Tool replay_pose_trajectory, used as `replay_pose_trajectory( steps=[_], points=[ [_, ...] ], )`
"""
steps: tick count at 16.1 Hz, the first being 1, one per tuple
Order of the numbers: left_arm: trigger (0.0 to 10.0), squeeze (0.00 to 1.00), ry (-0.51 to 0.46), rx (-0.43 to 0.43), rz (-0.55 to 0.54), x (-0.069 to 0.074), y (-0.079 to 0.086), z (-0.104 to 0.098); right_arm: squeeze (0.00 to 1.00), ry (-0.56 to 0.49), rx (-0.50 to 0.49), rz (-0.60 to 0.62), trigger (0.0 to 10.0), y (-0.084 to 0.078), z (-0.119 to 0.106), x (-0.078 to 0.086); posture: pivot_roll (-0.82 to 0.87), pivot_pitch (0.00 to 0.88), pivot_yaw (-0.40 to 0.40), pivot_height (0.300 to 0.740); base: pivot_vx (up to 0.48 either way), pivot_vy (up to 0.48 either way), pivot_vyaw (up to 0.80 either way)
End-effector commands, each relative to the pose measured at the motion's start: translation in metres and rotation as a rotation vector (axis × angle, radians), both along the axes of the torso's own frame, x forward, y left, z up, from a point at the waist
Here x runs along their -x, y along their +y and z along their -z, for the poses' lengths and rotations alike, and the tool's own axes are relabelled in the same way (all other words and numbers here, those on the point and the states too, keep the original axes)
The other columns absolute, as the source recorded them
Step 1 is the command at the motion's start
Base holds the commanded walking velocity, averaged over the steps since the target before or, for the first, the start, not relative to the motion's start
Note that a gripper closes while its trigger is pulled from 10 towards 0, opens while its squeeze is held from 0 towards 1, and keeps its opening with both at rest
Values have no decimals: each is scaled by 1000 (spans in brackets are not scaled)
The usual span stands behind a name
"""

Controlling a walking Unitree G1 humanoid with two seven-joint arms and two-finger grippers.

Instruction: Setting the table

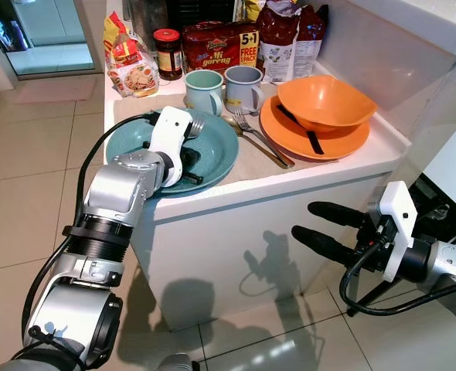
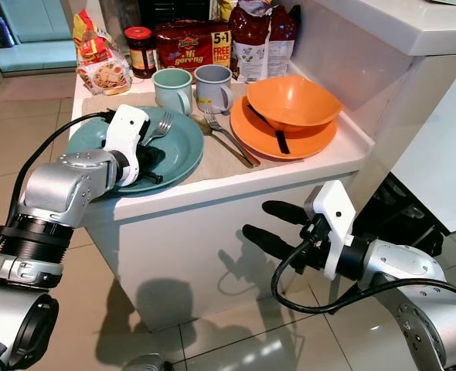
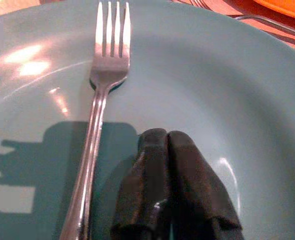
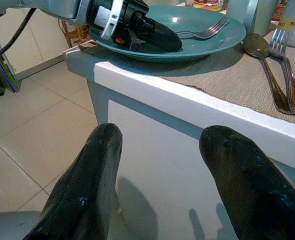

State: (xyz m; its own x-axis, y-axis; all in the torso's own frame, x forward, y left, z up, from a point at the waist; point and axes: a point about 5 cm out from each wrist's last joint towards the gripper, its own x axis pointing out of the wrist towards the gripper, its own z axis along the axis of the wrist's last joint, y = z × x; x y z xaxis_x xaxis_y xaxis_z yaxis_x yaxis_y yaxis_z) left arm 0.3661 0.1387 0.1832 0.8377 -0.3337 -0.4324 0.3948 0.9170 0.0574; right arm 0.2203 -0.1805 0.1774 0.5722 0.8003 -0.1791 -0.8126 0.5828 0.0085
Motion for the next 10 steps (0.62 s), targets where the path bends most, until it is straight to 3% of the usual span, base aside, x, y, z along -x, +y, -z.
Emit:
replay_pose_trajectory(
  steps=[1,6,8,9,10],
  points=[
    [0,0,-36,1,-14,0,2,-4,0,-26,2,27,10000,-5,-5,-3,45,10,-4,740,0,0,0],
    [0,0,-176,46,-25,-2,5,-32,0,-34,-2,29,10000,-7,-7,-5,44,10,-15,740,0,0,0],
    [0,0,-243,-23,-71,-8,13,-40,0,-35,0,25,10000,-6,-6,-6,45,11,-17,740,0,0,0],
    [10000,702,-297,-143,-97,-12,19,-36,0,-35,2,23,10000,-6,-6,-6,39,11,-16,740,0,0,0],
    [10000,1000,-298,-128,-94,-12,19,-35,0,-35,3,22,10000,-7,-6,-6,38,11,-16,740,0,0,0]
  ],
)
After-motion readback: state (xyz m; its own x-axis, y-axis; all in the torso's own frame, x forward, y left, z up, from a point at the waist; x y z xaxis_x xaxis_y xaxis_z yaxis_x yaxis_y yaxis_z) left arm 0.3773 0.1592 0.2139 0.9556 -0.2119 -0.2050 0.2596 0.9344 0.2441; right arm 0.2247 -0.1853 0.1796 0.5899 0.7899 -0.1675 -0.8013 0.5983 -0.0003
